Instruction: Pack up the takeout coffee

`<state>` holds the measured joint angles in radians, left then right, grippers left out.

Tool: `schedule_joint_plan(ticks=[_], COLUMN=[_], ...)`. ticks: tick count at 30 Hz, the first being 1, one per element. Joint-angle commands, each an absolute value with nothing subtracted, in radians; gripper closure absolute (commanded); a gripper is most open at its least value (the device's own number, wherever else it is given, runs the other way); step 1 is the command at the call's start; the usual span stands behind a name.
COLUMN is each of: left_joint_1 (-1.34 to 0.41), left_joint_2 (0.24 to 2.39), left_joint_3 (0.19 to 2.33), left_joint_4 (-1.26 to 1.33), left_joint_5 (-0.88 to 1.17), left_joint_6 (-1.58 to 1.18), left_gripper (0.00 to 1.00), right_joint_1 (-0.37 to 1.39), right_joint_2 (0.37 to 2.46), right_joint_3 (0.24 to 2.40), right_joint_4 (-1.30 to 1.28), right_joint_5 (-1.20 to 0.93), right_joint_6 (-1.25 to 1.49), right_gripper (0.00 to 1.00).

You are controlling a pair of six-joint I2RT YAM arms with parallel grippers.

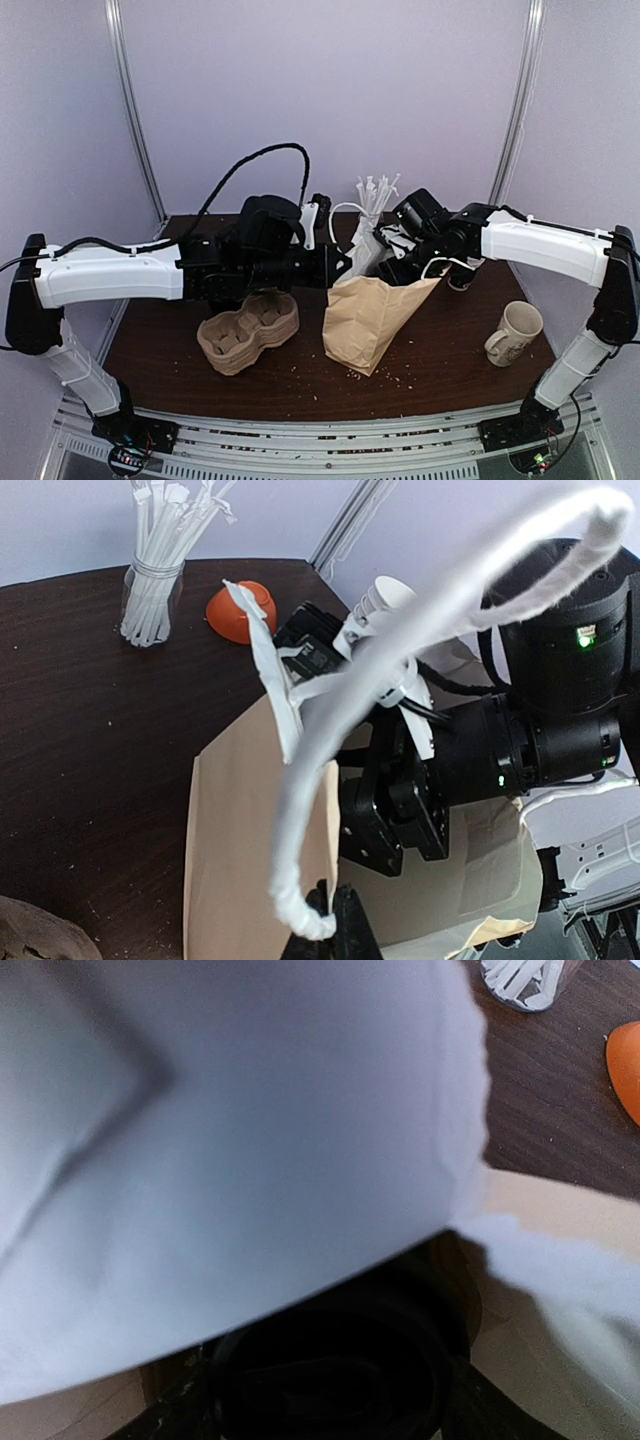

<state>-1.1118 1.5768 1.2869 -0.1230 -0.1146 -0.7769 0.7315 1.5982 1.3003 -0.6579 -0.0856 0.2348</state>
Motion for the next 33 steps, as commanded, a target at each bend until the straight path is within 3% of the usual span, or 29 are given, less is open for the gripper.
schedule_joint_plan(ticks=[1, 13, 33], left_joint_1=[-1.109, -1.106, -1.104], left_joint_2=[1.598, 1.601, 1.589], left_joint_3=[1.306, 1.298, 1.276], left_joint_4=[-0.117, -0.117, -0.117], left_joint_5=[-0.092, -0.087, -0.091], left_joint_6=[-0.756, -0.759, -0.769], left_gripper=[1.0, 1.0, 1.0], right_joint_1=[0.729, 0.731, 0.73], right_joint_2=[1.697, 1.731, 1.643], right_joint_3=[1.2, 1.153, 1.206], right_joint_4=[-0.762, -0.736, -0.735], right_joint_5=[-0.076, -0.075, -0.106], right_joint_6=[0.221, 0.225, 0.283], right_gripper=[0.28, 0.26, 0.07])
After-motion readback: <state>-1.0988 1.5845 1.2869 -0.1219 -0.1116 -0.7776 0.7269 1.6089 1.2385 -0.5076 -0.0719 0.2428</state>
